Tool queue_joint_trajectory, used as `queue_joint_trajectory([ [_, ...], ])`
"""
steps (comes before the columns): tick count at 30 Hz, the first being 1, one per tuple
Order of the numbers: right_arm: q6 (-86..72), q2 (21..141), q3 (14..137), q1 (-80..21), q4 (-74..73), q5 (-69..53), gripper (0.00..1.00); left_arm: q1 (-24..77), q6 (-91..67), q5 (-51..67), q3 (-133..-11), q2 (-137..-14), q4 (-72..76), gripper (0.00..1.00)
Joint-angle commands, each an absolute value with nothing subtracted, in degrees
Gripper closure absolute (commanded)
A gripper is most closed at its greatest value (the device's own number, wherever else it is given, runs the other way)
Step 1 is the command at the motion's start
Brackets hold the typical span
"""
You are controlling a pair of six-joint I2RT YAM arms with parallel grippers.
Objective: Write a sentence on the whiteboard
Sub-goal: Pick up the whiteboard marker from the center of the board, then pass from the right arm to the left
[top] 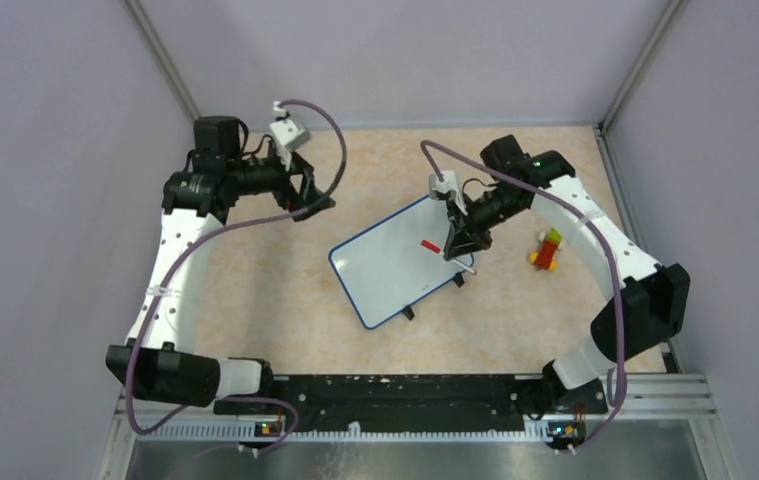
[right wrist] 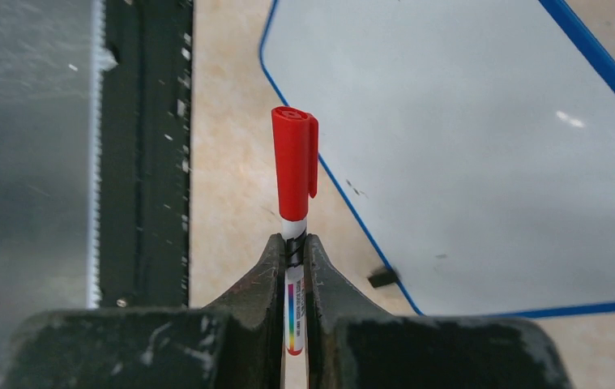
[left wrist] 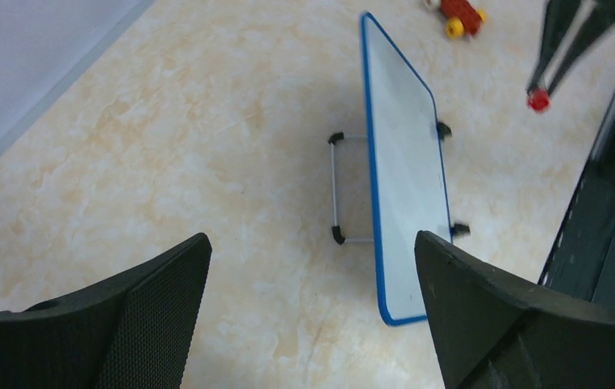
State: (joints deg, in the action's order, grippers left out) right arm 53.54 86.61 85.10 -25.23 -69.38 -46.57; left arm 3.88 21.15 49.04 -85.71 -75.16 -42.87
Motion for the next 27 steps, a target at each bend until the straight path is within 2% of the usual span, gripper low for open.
queue_joint_trajectory([
  [1, 47.55, 90.84, 88.84, -23.91, -78.10, -64.57, 1.00, 12.90, 47.79, 53.01, -92.29, -74.61, -59.73, 0.01],
  [6, 46.76, 93.53, 90.65, -23.91, -81.59, -71.12, 1.00, 30.54, 60.33, 43.15, -98.00, -77.72, -68.00, 0.01],
  [11, 46.61, 94.48, 90.34, -25.50, -83.80, -73.27, 1.00, 46.55, 64.84, 30.56, -99.17, -81.66, -70.81, 0.08],
  [16, 44.25, 93.24, 88.08, -27.61, -82.28, -73.35, 1.00, 54.65, 65.12, 23.06, -99.35, -84.85, -69.26, 0.23],
  [22, 39.47, 91.24, 85.41, -30.18, -78.03, -72.54, 1.00, 59.44, 65.29, 16.43, -96.08, -85.33, -64.80, 0.38],
  [25, 39.12, 91.21, 84.94, -30.48, -77.73, -72.76, 1.00, 59.69, 65.04, 15.10, -94.68, -85.19, -63.41, 0.52],
  [27, 39.18, 91.22, 84.66, -30.44, -77.74, -72.90, 1.00, 59.75, 64.14, 13.79, -93.35, -84.52, -61.98, 0.67],
])
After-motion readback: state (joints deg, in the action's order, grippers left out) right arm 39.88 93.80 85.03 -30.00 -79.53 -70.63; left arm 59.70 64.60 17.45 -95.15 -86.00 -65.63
